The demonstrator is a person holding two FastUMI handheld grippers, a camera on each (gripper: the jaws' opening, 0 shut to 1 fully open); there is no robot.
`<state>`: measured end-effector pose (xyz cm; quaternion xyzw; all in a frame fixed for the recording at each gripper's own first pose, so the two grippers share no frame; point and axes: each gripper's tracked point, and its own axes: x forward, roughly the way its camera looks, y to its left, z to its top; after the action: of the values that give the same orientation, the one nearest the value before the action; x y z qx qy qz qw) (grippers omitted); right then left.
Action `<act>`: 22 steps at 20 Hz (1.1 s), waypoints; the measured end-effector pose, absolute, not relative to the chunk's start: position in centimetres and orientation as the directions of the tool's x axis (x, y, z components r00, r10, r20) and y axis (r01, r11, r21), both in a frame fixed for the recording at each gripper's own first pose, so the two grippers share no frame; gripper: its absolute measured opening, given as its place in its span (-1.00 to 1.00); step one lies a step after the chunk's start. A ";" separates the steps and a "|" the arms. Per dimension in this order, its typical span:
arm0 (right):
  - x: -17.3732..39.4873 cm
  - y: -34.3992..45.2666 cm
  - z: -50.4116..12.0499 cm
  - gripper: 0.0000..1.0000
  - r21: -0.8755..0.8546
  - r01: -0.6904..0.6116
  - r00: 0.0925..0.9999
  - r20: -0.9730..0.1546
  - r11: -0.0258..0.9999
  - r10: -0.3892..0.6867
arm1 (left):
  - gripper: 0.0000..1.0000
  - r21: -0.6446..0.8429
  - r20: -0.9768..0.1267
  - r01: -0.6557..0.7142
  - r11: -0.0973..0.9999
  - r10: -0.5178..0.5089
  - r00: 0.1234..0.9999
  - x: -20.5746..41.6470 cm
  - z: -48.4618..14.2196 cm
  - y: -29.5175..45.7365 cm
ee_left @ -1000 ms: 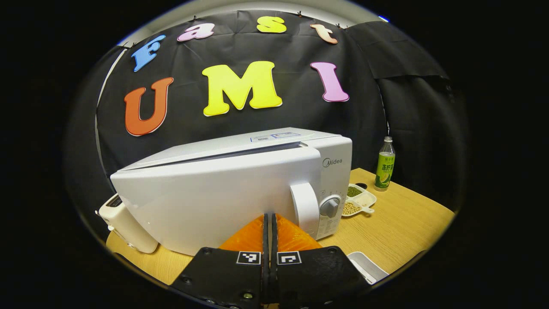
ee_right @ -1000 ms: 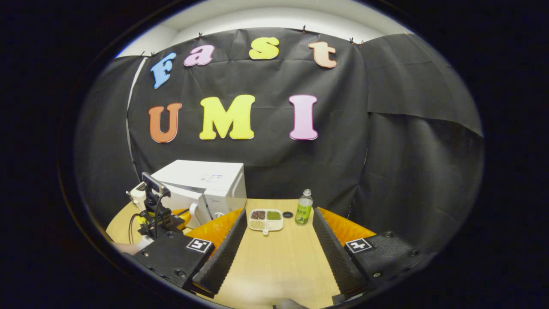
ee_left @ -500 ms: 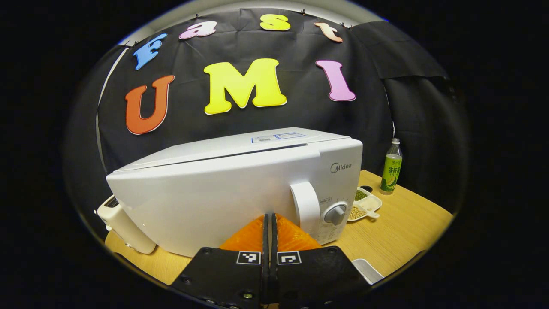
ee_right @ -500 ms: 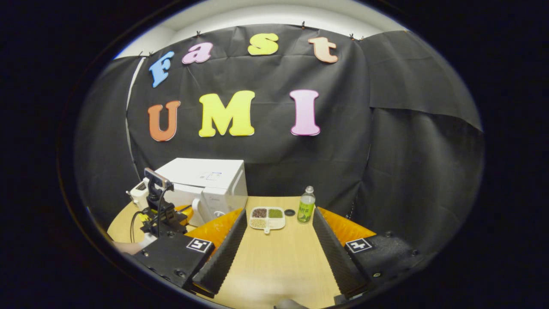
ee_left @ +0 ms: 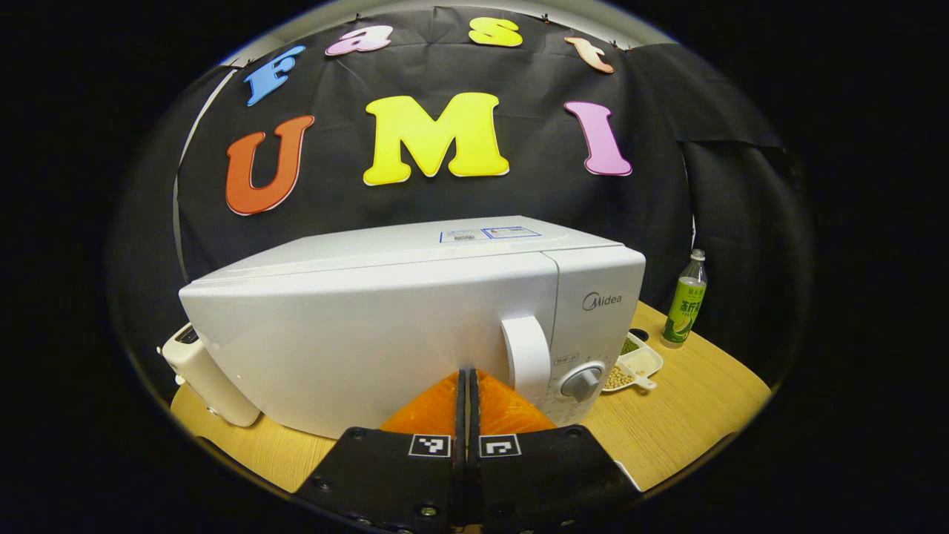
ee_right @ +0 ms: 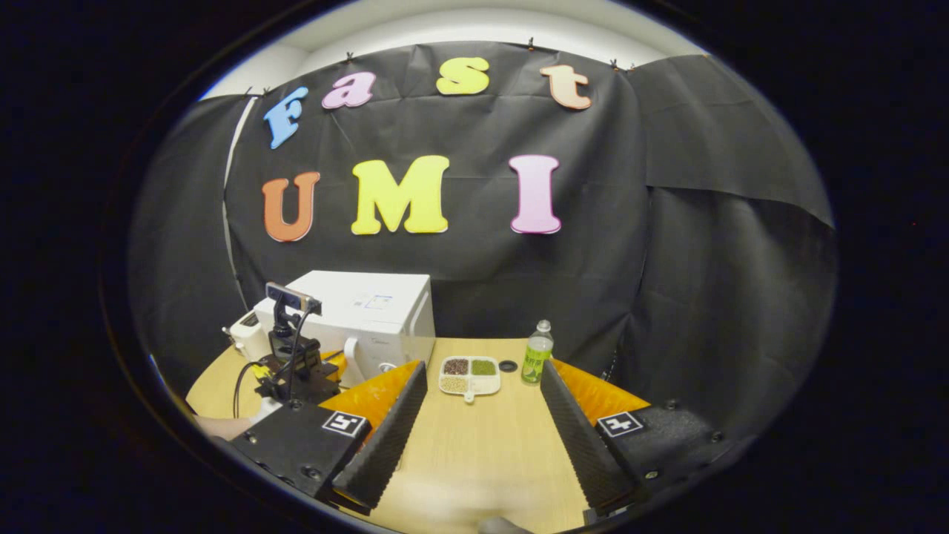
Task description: Open the microwave oven with the left hand, put the food in, and close the microwave oven.
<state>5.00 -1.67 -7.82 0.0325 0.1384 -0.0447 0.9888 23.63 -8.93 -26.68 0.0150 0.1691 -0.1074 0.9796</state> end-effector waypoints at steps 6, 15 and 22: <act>5.1 -0.7 -7.0 0.83 0.055 0.080 0.966 -0.251 0.995 -0.063 | -0.87 0.040 -0.333 0.182 0.982 -0.159 0.929 21.5 -25.3 -5.8; 4.1 2.4 -6.4 0.83 0.038 0.028 0.971 -0.238 0.999 -0.018 | 0.93 0.012 -0.284 0.124 0.992 -0.116 0.952 18.9 -22.9 -1.6; 3.7 4.6 -6.0 0.83 0.051 0.012 0.979 -0.202 0.999 -0.001 | 0.93 -0.006 -0.215 0.152 0.988 -0.150 0.965 13.7 -17.0 1.2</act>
<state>3.71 4.58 -5.99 0.0258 0.1015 -0.0034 0.9945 13.72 1.25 -16.98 0.0055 0.1081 -0.0763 0.9912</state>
